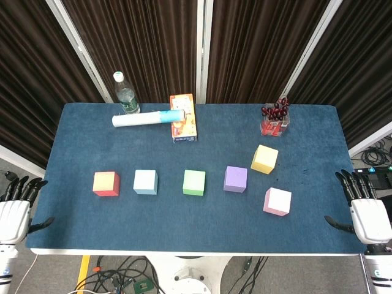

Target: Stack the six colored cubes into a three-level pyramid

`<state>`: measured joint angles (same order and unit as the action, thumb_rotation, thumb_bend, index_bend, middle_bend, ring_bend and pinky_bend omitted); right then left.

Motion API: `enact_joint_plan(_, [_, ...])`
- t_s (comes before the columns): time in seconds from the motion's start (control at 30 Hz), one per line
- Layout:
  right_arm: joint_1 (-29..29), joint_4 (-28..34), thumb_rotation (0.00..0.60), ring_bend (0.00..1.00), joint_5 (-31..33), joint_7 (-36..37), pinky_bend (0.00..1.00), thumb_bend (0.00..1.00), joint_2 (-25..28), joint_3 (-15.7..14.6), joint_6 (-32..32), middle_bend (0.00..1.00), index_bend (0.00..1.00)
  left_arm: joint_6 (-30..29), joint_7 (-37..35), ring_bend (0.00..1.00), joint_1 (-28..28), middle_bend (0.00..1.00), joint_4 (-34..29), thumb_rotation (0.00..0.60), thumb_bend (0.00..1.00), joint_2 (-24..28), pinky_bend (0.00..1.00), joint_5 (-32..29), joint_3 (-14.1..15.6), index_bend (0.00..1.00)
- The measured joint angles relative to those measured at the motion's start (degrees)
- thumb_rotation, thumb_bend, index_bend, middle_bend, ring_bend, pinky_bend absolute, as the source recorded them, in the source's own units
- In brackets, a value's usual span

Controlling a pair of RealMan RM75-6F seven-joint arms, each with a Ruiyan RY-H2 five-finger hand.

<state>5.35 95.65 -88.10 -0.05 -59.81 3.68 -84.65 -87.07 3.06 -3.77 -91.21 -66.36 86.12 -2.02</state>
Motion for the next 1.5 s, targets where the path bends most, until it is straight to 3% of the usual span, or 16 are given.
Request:
enact_joint_plan(0.43, [0.3,0.2,0.600,0.00,-0.6,1.1,0.00,0.02,0.0,-0.3,0.3,0.07,0.00,-0.1,0.1,0.05,-0.2,0.15,0.1,0.600,0.00,0.1,0.06,0.3,-0.2,0.18])
enact_joint_plan(0.73, [5.2,1.8,0.600,0.01,0.5,3.9,0.01,0.06,0.3,1.6,6.9,0.18,0.00,0.0,-0.2,0.05,-0.5,0.15,0.4,0.600,0.00,-0.1,0.06,0.6,-0.4,0.18])
enact_joint_plan(1.0, [14.9,3.1,0.600,0.01,9.4,3.1,0.01,0.06,-2.2,5.9,21.7,0.20,0.00,0.1,-0.8,0.05,-0.6,0.15,0.4,0.600,0.00,0.4,0.06,1.0,-0.2,0.18])
enact_joint_plan(1.17, [22.8,2.4,0.600,0.01,17.7,0.4,0.02,0.03,-7.2,8.6,30.3,0.20,0.00,0.1,-1.4,0.05,-0.6,0.15,0.9,0.600,0.00,0.2,0.06,0.9,-0.3,0.18])
enact_joint_plan(1.5, [30.5,-3.1,0.600,0.01,25.5,-6.4,0.02,0.02,-17.4,9.6,35.6,0.20,0.00,0.4,-3.0,0.05,-0.3,0.15,2.1,0.600,0.00,0.3,0.06,0.7,0.1,0.18])
